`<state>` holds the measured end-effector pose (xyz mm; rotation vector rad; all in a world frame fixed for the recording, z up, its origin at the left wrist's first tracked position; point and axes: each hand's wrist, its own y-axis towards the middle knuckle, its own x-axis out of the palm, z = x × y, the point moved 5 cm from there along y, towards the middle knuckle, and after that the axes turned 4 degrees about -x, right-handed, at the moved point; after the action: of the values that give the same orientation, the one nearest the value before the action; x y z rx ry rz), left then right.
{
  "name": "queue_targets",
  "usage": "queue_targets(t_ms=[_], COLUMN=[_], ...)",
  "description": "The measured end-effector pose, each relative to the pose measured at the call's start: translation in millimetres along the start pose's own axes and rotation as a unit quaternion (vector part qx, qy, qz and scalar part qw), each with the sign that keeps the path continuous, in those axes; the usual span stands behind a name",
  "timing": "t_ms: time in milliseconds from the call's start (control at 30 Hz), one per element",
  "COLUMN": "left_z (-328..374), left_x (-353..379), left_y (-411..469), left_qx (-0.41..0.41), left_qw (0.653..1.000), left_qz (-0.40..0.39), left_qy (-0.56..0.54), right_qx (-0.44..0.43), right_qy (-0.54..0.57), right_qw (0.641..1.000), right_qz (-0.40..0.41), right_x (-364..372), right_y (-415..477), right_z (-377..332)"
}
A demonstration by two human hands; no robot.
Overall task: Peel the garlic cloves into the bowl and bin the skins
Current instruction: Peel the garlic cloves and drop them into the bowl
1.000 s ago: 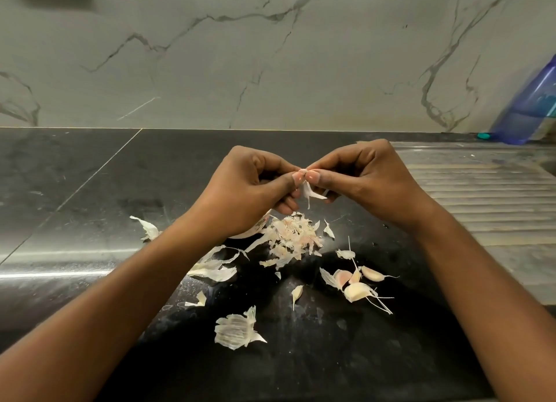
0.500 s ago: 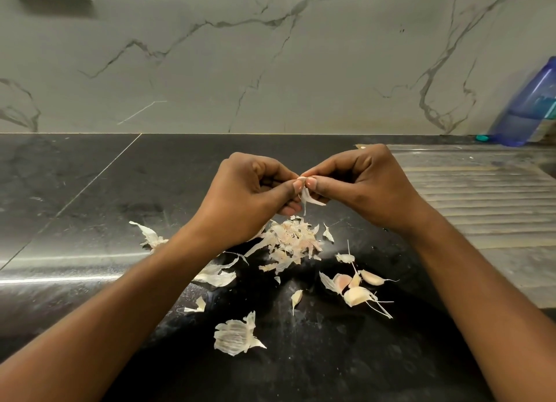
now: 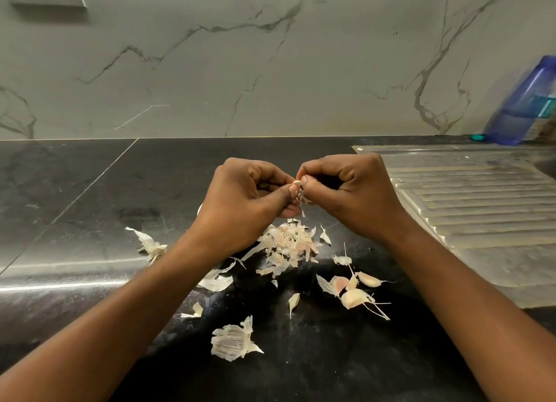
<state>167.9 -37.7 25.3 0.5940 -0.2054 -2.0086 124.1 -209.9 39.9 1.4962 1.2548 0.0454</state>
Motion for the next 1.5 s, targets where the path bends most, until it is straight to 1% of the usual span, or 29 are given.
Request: queue_targets(t_ms=[133,267,500,700,833,933,1167,1267,1367,1433,1500], left_z=[1.3,3.3,0.2,2.4,3.8,3.9,2.5,1.4,-1.9,-3.6,-3.8], left_x=[-0.4,-3.6,-2.9,-5.7,-8.2,-8.0,-9.6,-9.2,-7.8,-7.1,-5.9], left_y=[1.4,3.1,0.4,0.5,0.5,0.5,1.8,2.4,3.1,3.1,2.8], left_qx=[-0.011,-0.032,-0.104,-0.093,-0.072,-0.074,-0.123,-0.143,-0.158,-0.164,-0.166], left_qw=[0.999,0.996,0.982,0.986,0.992,0.992,0.972,0.962,0.958,0.958,0.961], left_qz=[-0.007,-0.015,-0.008,0.004,0.020,0.019,0.027,0.027,0.015,0.009,0.002], left_qy=[-0.034,-0.078,-0.155,-0.136,-0.102,-0.099,-0.199,-0.233,-0.241,-0.236,-0.221], right_qx=[0.048,0.083,0.083,0.104,0.122,0.120,0.152,0.164,0.168,0.159,0.147], right_qy=[0.064,0.154,0.168,0.210,0.244,0.232,0.199,0.167,0.143,0.124,0.127], right_qw=[0.997,0.985,0.982,0.972,0.961,0.964,0.968,0.972,0.975,0.978,0.980], right_qz=[0.003,0.004,-0.021,-0.032,-0.039,-0.044,-0.010,-0.012,-0.036,-0.049,-0.050], right_x=[-3.3,-7.8,-4.5,-4.4,-5.9,-5.1,-10.3,-11.7,-10.1,-8.5,-8.3], right_y=[-0.3,-0.5,-0.6,-0.4,-0.5,-0.5,-1.6,-2.2,-3.0,-2.9,-1.9], right_z=[9.9,14.7,15.0,16.3,14.8,16.0,26.8,30.6,29.3,27.3,25.6])
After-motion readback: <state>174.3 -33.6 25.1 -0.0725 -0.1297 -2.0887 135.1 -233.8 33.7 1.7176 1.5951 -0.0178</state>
